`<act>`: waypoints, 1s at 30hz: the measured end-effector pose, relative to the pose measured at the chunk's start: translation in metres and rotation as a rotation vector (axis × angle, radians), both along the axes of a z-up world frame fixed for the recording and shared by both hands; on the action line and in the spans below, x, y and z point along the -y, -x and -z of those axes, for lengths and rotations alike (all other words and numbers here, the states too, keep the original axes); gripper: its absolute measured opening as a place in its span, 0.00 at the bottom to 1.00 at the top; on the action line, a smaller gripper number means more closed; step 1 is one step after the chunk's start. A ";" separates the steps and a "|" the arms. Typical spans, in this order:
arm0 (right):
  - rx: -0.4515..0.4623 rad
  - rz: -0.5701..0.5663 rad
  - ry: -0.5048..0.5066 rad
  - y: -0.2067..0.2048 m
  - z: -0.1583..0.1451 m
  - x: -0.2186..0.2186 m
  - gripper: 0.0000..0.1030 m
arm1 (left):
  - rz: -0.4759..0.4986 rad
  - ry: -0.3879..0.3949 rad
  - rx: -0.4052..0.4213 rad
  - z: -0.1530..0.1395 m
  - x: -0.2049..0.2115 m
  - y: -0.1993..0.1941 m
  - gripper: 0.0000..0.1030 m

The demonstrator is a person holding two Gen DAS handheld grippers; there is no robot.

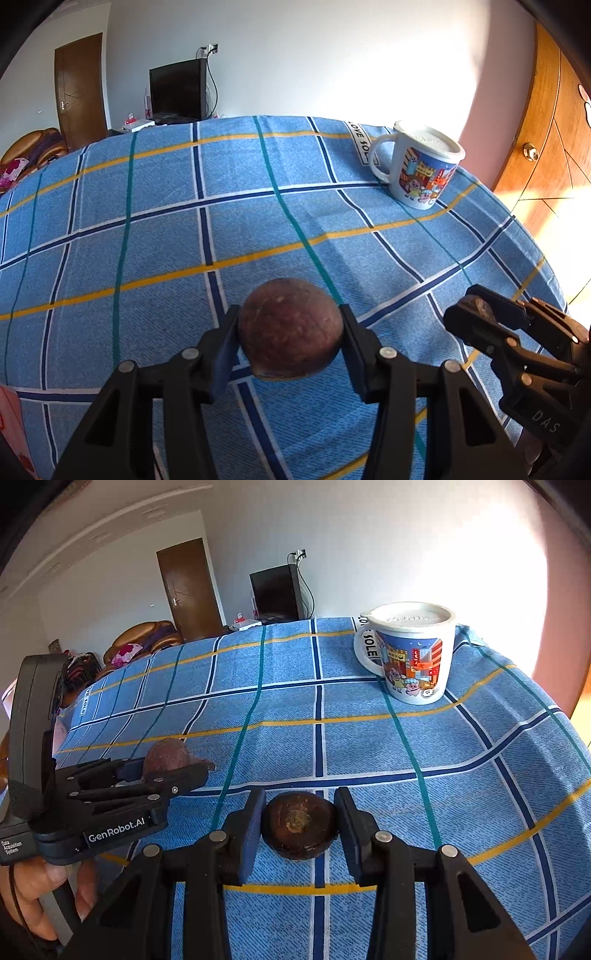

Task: Organize fruits
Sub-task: 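Carry the passion fruit and donut toward the pink tin with both tools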

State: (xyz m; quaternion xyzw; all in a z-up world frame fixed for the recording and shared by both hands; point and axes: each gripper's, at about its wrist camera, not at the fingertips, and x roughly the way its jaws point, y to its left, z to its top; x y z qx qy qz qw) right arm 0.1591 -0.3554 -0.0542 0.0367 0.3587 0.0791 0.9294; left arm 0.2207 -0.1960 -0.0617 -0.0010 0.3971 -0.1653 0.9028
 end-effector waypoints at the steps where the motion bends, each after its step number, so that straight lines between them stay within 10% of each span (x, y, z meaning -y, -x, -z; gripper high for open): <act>1: 0.000 -0.015 0.000 0.000 0.000 -0.002 0.39 | -0.006 0.000 0.012 -0.002 -0.002 0.002 0.51; 30: 0.213 -0.019 0.032 0.035 -0.022 -0.008 0.39 | -0.072 -0.083 0.244 -0.026 -0.009 0.046 0.51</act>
